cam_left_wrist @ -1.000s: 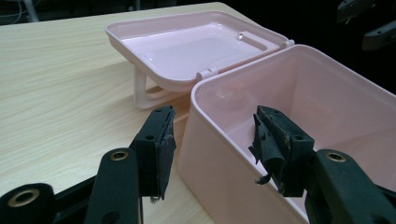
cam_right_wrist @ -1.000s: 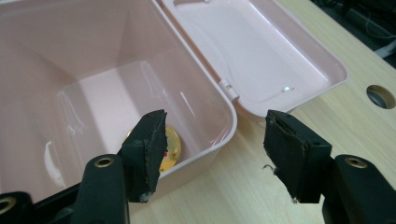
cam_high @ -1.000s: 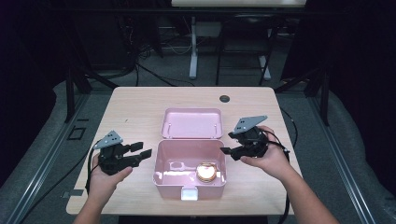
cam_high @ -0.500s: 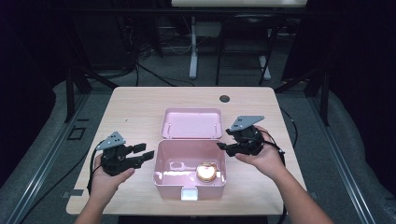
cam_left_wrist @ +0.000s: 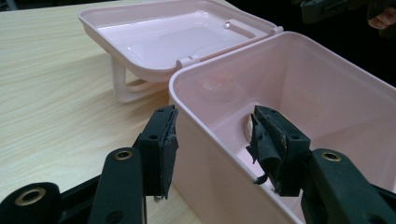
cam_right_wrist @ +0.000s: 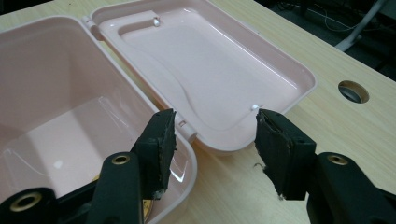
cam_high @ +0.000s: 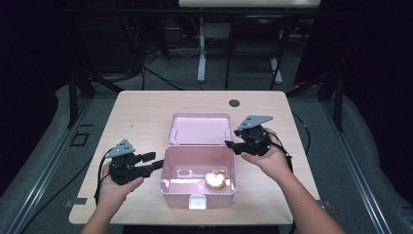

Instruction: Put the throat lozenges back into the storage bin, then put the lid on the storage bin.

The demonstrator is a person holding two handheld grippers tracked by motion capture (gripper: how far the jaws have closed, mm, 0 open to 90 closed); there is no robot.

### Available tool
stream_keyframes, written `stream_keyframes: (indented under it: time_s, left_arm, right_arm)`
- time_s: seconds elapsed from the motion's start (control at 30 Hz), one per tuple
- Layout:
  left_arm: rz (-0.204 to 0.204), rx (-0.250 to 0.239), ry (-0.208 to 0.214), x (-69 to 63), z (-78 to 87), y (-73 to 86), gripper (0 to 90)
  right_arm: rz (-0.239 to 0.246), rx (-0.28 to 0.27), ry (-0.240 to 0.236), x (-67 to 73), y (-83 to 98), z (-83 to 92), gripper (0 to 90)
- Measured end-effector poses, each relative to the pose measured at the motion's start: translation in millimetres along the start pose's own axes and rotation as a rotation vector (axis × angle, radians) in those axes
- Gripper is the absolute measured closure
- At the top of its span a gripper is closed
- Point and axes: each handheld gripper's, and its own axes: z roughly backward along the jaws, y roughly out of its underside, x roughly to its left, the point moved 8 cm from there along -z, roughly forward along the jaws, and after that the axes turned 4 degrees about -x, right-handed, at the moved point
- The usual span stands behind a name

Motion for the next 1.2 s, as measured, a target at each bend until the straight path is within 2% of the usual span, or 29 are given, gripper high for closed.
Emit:
stream_keyframes:
  time_s: [0.13,0.3,0.43,0.8,1.1,1.2]
  left_arm:
    - [0.004,-0.006,-0.001,1.1,1.1,-0.2,51.5]
    - [0.008,-0.016,0.003,0.3,2.6,-1.6,52.6]
    - [0.009,-0.015,0.013,-2.1,2.9,-1.9,54.0]
    - [0.016,-0.008,0.015,-3.0,-1.2,1.9,55.6]
    - [0.020,-0.002,0.019,-3.3,-4.0,4.0,57.5]
    - [0.026,-0.008,0.020,-3.7,-4.9,5.2,57.4]
  right_arm:
    - [-0.009,-0.006,0.022,-5.1,-0.3,-3.1,48.4]
    - [-0.058,-0.053,0.042,-15.2,-6.2,-5.0,50.3]
    - [-0.089,-0.063,0.074,-25.0,-8.3,-9.5,51.3]
    - [-0.140,-0.033,0.123,-42.5,-4.9,-33.7,50.2]
    - [-0.148,-0.002,0.135,-46.7,-5.7,-49.9,51.2]
    - [-0.168,-0.008,0.147,-48.7,-7.8,-54.8,52.4]
